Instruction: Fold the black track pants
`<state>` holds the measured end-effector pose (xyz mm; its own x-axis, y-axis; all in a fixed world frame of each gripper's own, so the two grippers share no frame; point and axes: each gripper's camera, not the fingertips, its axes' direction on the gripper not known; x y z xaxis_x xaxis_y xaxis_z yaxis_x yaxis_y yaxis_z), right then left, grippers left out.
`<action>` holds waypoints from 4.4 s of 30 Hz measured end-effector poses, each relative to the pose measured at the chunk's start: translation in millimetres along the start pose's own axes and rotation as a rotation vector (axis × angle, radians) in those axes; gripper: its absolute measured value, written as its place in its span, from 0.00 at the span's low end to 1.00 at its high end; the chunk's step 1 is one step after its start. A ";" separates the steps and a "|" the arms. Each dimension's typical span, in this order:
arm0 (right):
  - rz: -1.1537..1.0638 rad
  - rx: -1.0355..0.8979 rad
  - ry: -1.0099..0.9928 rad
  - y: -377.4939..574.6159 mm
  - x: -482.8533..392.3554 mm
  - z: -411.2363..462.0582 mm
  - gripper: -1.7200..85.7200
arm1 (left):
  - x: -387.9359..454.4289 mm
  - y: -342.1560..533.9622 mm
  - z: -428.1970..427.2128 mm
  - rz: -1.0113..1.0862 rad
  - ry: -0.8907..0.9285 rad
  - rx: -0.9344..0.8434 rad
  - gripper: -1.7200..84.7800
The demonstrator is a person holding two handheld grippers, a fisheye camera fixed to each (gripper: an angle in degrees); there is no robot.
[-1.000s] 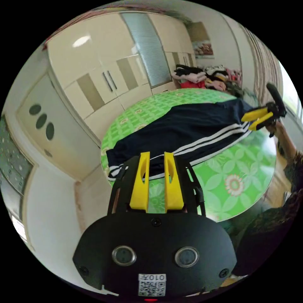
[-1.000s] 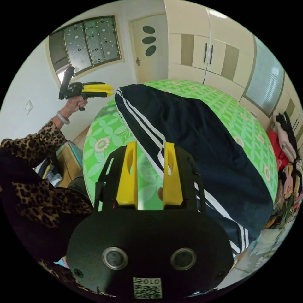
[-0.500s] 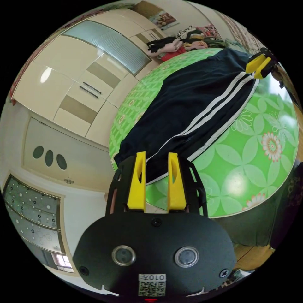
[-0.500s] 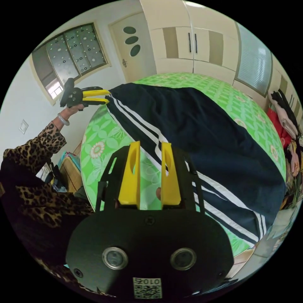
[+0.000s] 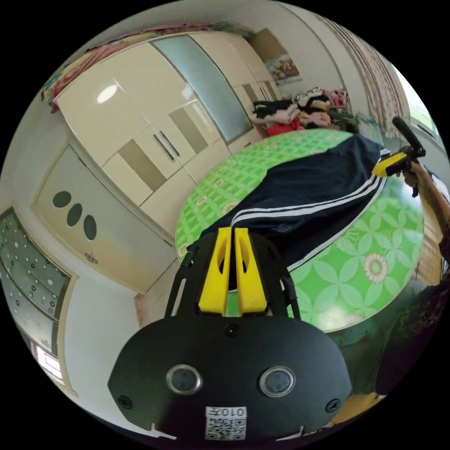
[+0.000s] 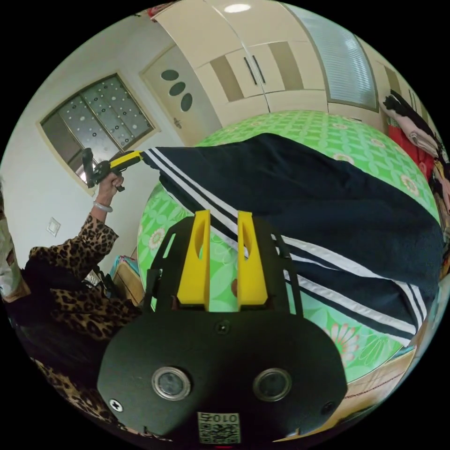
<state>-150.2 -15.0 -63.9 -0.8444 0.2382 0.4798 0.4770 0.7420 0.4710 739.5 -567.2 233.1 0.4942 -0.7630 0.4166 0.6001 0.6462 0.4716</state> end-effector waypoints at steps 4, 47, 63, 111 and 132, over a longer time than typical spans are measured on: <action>-0.047 -0.056 0.099 9.8 -14.7 24.4 0.15 | -7.9 37.5 25.5 -0.044 0.017 -0.105 0.02; -0.319 -0.295 0.273 -54.8 -29.6 116.8 0.06 | -65.1 147.0 71.5 -0.056 0.325 -0.130 0.02; -0.288 -0.321 0.016 -85.9 46.7 51.9 0.05 | -77.3 185.4 68.3 -0.076 0.364 -0.062 0.02; 0.031 -0.343 -0.583 -237.9 166.6 112.4 0.05 | -210.1 326.2 191.0 -0.740 0.538 -0.120 0.04; 0.046 -0.359 -0.595 -238.5 163.1 112.8 0.05 | -260.7 445.6 231.9 -1.163 0.743 -0.059 0.02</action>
<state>-429.2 -82.4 -181.4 -0.7624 0.6437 0.0665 0.4804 0.4941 0.7246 732.2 -76.4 514.8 -0.0997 -0.6996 -0.7076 0.9110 -0.3502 0.2179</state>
